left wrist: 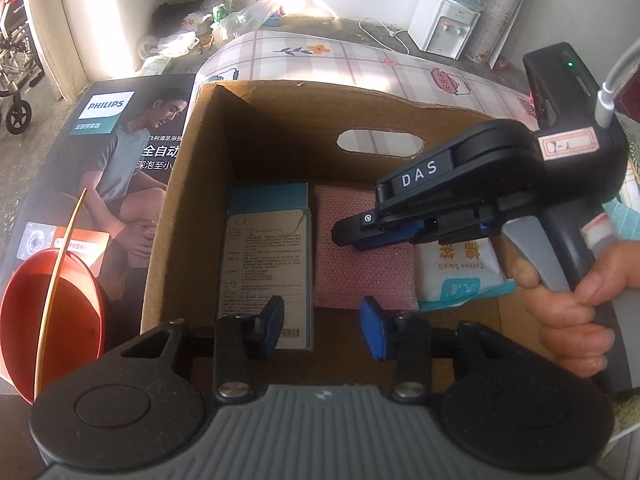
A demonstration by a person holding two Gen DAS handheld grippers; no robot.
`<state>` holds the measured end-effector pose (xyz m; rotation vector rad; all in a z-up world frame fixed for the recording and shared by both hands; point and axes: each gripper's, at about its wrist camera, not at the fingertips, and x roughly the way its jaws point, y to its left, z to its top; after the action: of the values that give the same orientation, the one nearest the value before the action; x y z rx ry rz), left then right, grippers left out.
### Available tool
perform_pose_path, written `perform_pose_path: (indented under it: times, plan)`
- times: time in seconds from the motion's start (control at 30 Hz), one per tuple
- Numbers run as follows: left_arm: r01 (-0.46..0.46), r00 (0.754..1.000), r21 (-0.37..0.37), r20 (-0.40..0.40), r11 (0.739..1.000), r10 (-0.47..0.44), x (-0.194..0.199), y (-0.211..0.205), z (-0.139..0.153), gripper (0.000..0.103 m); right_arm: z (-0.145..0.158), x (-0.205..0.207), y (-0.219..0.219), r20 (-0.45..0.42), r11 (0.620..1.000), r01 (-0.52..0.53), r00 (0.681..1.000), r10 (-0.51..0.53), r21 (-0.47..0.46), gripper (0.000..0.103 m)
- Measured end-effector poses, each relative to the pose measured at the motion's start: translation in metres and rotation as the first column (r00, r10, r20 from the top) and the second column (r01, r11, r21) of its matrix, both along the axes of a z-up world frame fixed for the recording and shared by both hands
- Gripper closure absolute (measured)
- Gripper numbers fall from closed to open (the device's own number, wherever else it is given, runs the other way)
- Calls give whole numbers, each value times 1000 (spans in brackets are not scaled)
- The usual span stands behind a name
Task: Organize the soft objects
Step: 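Withdraw the right tool from the cardboard box toward the pile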
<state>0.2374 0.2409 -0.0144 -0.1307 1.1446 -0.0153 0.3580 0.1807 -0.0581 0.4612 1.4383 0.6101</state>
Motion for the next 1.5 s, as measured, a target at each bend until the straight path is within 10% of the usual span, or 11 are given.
perform_pose_path:
  times: [0.23, 0.57, 1.0, 1.5]
  plan:
    - [120, 981, 0, -155, 993, -119, -7, -17, -19, 60, -4, 4, -13, 0, 1000, -11, 1000, 11, 13, 89]
    - [50, 959, 41, -282, 998, -36, 21, -11, -60, 61, -9, 8, -20, -13, 999, -10, 1000, 10, 42, 89]
    - [-52, 968, 49, -245, 997, 63, 20, 2, -58, 45, -3, 11, -29, -8, 996, -23, 1000, 24, 92, 79]
    - [-4, 998, -10, 66, 1000, 5, -63, -50, 49, 22, 113, -72, -136, 212, 931, 17, 972, -101, 366, 59]
